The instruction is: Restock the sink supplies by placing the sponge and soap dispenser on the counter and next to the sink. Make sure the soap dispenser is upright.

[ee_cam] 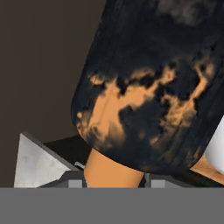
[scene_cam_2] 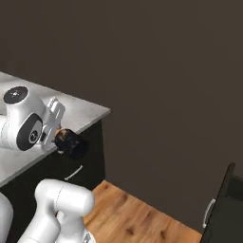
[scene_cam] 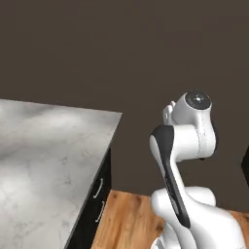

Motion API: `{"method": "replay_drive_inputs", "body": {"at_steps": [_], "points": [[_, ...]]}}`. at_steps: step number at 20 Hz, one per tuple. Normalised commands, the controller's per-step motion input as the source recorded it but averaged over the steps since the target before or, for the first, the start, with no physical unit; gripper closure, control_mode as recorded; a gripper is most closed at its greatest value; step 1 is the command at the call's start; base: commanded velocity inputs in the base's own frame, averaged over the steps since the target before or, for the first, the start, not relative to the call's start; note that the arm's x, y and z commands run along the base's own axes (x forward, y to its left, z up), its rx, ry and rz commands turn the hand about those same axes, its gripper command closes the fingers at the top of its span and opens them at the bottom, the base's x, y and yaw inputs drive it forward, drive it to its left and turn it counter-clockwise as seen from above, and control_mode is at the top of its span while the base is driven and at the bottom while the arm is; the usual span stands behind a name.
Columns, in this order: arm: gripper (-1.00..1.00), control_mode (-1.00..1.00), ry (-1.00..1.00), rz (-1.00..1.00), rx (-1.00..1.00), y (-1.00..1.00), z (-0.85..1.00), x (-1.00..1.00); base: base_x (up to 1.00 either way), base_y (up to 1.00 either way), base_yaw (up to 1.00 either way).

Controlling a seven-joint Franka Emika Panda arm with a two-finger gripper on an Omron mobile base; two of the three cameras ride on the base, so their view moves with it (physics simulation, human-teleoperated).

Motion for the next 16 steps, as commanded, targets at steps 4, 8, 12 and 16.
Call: {"method": "replay_drive_inputs", "body": {"at_steps": [4, 8, 12, 16], "points": [[1.00, 1.00, 0.00, 0.00, 0.00, 0.00, 0.00, 0.00, -0.80, 0.03, 0.51], [1.00, 1.00, 0.00, 0.00, 0.00, 0.00, 0.00, 0.00, -0.42, -0.24, 0.57], [1.00, 1.00, 0.00, 0.00, 0.00, 0.00, 0.00, 0.00, -0.03, 0.19, 0.59], [1.00, 1.00, 0.00, 0.00, 0.00, 0.00, 0.00, 0.00, -0.14, 0.31, 0.61]]}}
